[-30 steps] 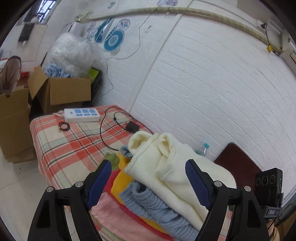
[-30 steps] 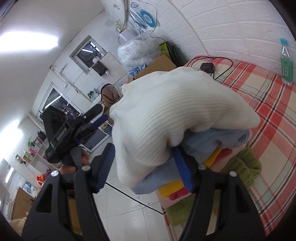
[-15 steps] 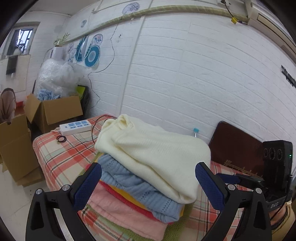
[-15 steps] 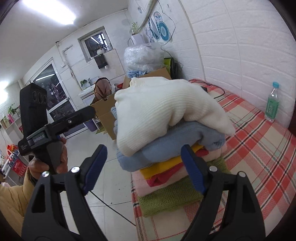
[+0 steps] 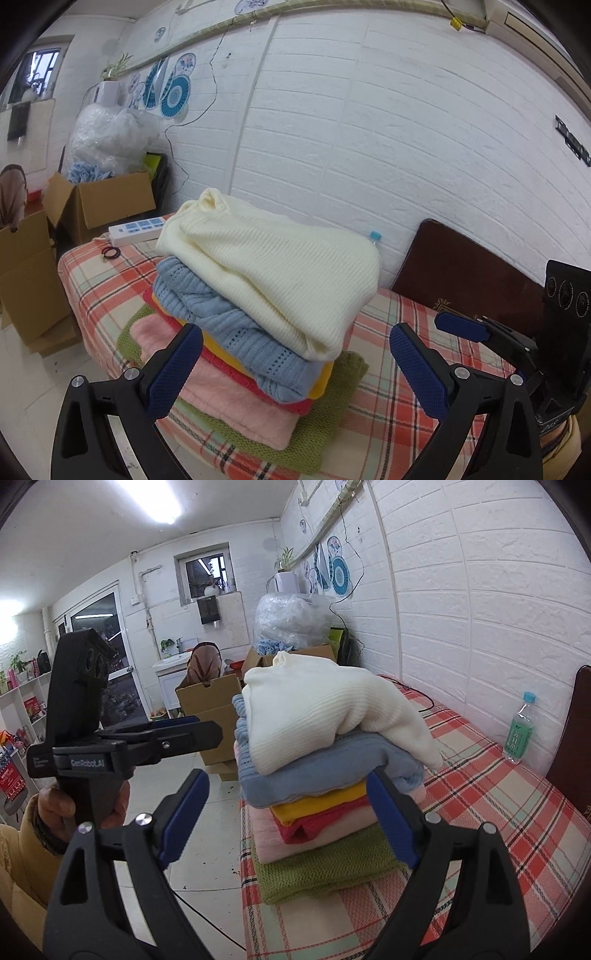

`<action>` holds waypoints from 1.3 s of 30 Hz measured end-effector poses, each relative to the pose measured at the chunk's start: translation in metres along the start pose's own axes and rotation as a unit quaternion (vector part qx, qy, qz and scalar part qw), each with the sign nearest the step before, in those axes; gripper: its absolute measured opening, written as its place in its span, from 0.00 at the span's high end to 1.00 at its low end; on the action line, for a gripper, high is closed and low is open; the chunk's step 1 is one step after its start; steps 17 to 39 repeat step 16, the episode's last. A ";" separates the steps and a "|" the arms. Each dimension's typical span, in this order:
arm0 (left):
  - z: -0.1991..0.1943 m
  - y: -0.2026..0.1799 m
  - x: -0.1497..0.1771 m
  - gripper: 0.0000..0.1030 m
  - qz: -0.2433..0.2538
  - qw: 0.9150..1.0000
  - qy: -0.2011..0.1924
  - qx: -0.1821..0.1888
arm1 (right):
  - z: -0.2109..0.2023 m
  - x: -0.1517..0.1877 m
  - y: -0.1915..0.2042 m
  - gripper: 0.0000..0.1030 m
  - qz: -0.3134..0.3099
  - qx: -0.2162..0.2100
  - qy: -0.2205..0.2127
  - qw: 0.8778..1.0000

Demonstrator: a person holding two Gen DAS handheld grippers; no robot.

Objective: Fold clothes
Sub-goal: 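Release the sweater on the stack and withdraw both grippers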

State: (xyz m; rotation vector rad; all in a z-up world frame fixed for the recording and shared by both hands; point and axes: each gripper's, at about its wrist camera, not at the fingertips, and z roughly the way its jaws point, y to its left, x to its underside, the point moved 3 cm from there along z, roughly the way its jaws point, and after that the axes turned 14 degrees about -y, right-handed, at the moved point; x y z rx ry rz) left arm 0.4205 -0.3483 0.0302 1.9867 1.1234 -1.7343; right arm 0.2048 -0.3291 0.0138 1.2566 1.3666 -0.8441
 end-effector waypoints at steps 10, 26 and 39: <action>-0.008 -0.014 0.008 0.00 0.003 1.000 -0.001 -0.009 | -0.005 0.001 -0.007 0.15 0.009 0.009 -0.005 1.000; -0.006 -0.015 0.011 0.00 0.008 0.998 0.008 -0.062 | -0.006 0.002 -0.007 0.14 0.010 0.012 -0.008 1.000; -0.006 -0.015 0.011 0.00 0.008 0.998 0.008 -0.062 | -0.006 0.002 -0.007 0.14 0.010 0.012 -0.008 1.000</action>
